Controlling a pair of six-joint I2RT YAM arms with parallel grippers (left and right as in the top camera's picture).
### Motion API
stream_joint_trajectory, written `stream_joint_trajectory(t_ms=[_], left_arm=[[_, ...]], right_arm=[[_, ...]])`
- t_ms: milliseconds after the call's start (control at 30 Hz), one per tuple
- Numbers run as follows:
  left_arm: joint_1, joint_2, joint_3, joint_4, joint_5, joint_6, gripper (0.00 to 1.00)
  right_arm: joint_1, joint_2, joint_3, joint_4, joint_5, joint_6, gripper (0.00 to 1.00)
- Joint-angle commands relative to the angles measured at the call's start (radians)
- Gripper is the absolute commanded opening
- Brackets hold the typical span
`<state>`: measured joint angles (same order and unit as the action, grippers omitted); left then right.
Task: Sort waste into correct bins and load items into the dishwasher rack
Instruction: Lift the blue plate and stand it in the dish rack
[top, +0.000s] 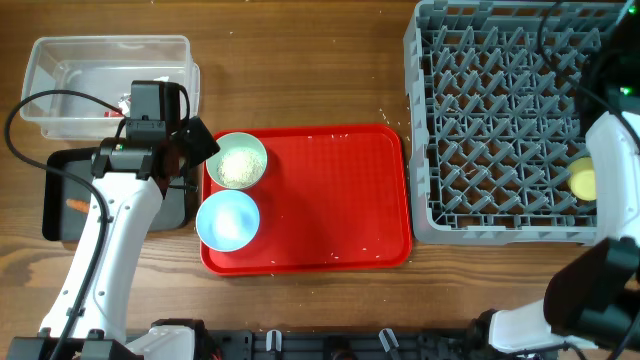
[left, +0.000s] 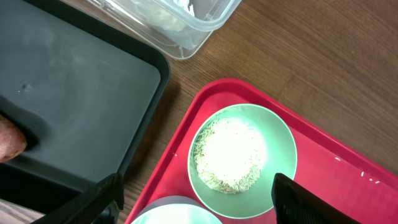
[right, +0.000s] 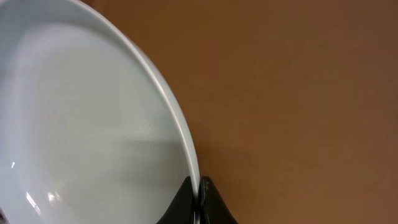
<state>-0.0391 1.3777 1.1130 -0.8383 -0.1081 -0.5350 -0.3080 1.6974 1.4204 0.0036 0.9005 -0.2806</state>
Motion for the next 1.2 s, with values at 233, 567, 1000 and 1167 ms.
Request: stream_joint_trajectory(t_ms=[233, 567, 1000, 1167], left_arm=[[0.005, -0.009, 0.006, 0.000, -0.013, 0.004, 0.75], [0.005, -0.009, 0.006, 0.004, -0.013, 0.004, 0.75], [0.005, -0.009, 0.006, 0.004, -0.013, 0.004, 0.76], [0.005, -0.008, 0.006, 0.004, -0.013, 0.004, 0.76]], right_arm=[[-0.093, 0.216, 0.009, 0.129, -0.080, -0.086, 0.04], [-0.027, 0.266, 0.008, -0.004, -0.340, -0.087, 0.28], [0.067, 0.158, 0.008, -0.241, -0.431, 0.026, 0.75], [0.069, 0.023, 0.008, -0.267, -0.433, 0.022, 0.79]])
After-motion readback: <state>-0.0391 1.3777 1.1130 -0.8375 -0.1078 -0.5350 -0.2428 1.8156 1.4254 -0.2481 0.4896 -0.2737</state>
